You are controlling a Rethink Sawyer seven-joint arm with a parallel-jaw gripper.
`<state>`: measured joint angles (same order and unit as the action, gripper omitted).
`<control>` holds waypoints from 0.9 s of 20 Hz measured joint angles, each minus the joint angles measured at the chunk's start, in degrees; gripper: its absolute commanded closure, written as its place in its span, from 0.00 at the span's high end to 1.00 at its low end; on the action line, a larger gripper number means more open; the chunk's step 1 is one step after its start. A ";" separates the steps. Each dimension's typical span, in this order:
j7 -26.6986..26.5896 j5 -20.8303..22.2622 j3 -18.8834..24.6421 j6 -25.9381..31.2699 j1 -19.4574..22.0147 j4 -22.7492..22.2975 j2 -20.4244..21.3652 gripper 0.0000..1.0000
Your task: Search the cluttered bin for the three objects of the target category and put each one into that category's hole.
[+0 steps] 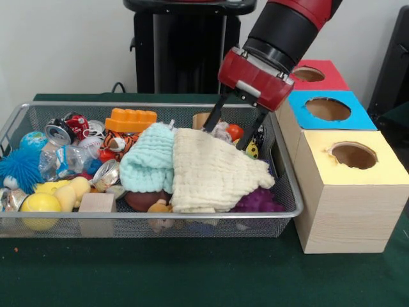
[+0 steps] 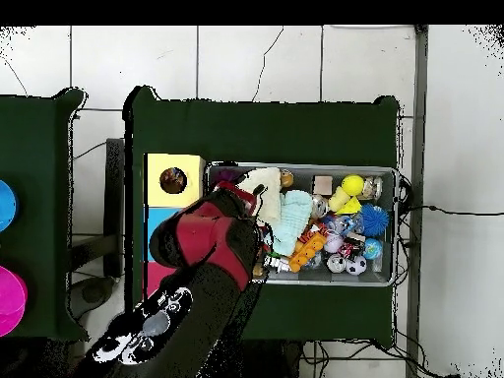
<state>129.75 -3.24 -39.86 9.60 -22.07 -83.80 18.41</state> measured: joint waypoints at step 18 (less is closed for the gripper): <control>0.00 -2.52 10.58 20.94 12.28 -3.78 6.13 1.00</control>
<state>129.75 -5.76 -29.28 30.54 -9.79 -87.58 24.54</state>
